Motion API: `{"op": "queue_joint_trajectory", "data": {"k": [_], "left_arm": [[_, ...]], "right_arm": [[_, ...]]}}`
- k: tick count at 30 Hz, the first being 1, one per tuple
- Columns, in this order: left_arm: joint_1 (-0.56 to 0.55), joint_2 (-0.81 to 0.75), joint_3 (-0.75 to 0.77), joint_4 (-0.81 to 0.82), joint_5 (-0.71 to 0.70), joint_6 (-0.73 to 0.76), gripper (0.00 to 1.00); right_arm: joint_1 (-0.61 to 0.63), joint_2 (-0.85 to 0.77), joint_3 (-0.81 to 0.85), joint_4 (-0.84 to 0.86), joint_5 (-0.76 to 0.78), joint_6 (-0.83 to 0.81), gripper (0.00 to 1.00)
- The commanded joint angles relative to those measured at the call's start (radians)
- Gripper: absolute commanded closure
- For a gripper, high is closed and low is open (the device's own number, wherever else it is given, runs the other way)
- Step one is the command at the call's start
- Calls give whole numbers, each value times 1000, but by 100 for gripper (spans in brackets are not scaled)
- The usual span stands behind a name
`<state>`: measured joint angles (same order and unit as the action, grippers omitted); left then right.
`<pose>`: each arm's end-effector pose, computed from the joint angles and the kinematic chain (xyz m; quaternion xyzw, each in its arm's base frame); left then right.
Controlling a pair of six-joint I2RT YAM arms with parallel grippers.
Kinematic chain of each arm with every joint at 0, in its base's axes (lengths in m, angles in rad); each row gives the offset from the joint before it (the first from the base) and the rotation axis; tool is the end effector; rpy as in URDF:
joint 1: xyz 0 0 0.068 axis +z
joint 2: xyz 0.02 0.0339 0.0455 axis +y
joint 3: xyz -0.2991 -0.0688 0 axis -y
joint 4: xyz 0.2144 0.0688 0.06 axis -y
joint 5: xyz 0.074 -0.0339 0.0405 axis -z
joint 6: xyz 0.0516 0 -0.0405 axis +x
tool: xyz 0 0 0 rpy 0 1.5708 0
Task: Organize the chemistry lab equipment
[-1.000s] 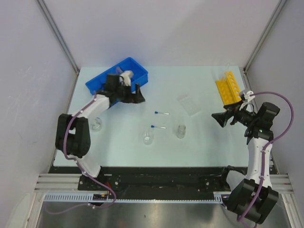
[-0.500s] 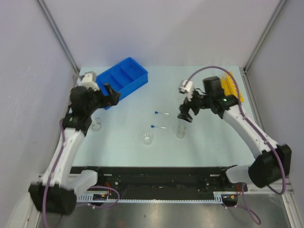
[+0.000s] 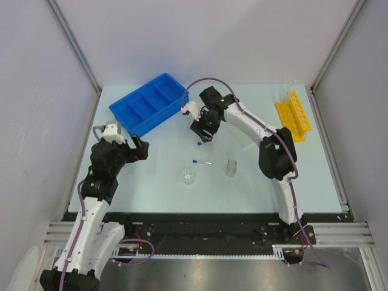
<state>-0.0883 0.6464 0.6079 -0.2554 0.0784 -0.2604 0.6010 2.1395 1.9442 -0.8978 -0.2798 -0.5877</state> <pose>0.1170 -0.0144 0.3090 -0.0457 0.8014 -0.1343 0.5810 0.3712 0.2718 0.2730 -0.5661 0.7787 0.1370 0.2334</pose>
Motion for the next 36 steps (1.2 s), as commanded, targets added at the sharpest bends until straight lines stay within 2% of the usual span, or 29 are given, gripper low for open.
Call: {"op": "queue_joint_trajectory", "data": {"k": [1,6,17,23,26,31,33,36], "left_arm": [[5,30,49,-8,52,32,0],[5,16,41,2,55,35,0],[5,16,41,5,64,33,0],[5,15,39,5,63,33,0],[5,16,41,5,67,33,0],[5,16,36,21,102,33,0],[5,15,32,34,159,35,0],[5,16,26,62,246,33,0]], "right_arm": [[52,126,178,-127,83,-9,35],[68,246,259,-147,128,-24,37],[68,322,295,-127,180,-47,38],[65,371,341,-122,145,-66,39],[62,387,360,-133,123,-69,45],[46,393,357,-151,94,-67,63],[42,389,346,-151,88,-61,71],[36,378,329,-141,88,-46,75]]}}
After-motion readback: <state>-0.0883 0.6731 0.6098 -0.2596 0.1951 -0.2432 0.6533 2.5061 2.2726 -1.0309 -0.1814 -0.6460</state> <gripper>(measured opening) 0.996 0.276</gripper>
